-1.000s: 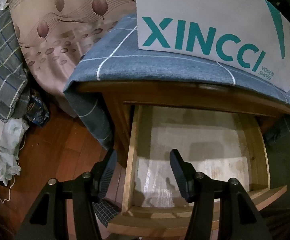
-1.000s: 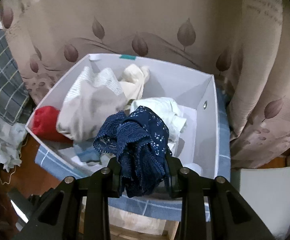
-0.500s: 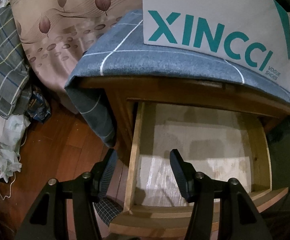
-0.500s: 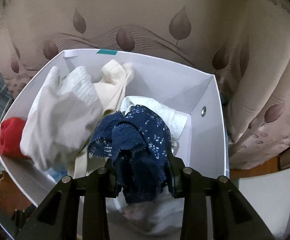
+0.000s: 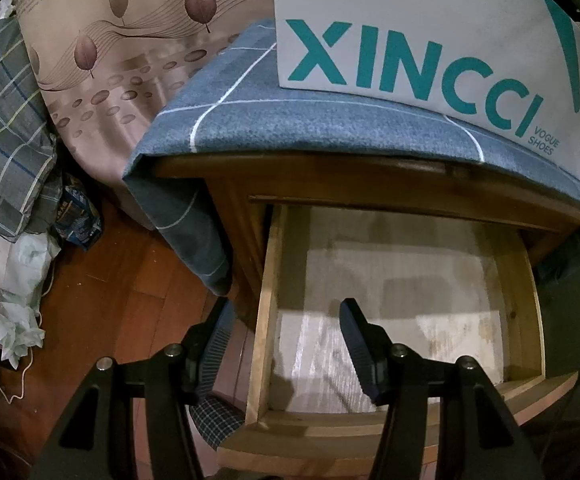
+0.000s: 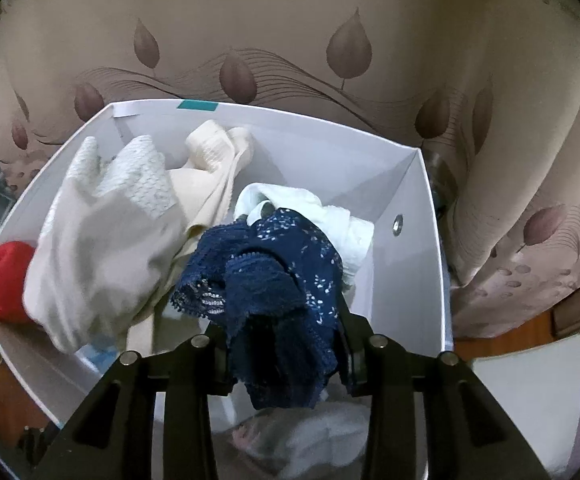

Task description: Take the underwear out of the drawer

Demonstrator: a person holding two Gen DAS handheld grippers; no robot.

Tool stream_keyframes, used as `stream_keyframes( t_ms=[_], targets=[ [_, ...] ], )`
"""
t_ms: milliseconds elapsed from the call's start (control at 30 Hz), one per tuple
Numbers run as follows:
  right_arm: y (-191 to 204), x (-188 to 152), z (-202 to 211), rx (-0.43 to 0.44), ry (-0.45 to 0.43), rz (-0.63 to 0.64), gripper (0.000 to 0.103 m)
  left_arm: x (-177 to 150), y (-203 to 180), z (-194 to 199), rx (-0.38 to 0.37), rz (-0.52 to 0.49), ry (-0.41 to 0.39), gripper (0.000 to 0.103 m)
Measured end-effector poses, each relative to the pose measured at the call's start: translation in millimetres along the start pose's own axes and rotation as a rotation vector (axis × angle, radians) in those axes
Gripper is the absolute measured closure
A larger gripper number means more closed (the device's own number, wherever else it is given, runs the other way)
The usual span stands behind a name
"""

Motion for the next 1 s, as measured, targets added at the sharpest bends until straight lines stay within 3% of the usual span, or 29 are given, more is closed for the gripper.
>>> stream_keyframes(
  t_ms=[33, 100, 367, 700, 1000],
  targets=[
    [0.5, -0.9, 2.1, -0.004, -0.004, 0.002, 0.062, -0.4, -0.2, -0.3, -0.002, 0.006, 0.002, 0.047],
    [3.0, -3.2, 5.3, 0.001, -0.007, 0.007, 0.048, -1.0, -1.4, -0.8, -0.006, 0.012, 0.006, 0.047],
    [5.5, -8.6, 22.2, 0.015, -0.028, 0.004, 0.024, -4.9, -9.3, -1.6, 0.006, -0.008, 0.010, 0.047],
    [7.5, -13.7, 81.8, 0.074, -0.133, -0.008, 0.010, -10.6, -20.9, -0.6, 0.038, -0.071, 0.003, 0.047],
    [7.3, -87.5, 130.5, 0.119, -0.221, -0.030, 0.003, -12.4, -19.8, 6.5, 0.060, -0.100, -0.016, 0.047]
  ],
)
Point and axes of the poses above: each gripper's, at about its wrist camera, not at the fingertips, and z roughly against the way its jaws point, y to its left, x to its top, the point moved 6 cm from there along -z, roughly the way its jaws point, and after that the axes turned 10 degrees about -y, right-handed, at the moved point
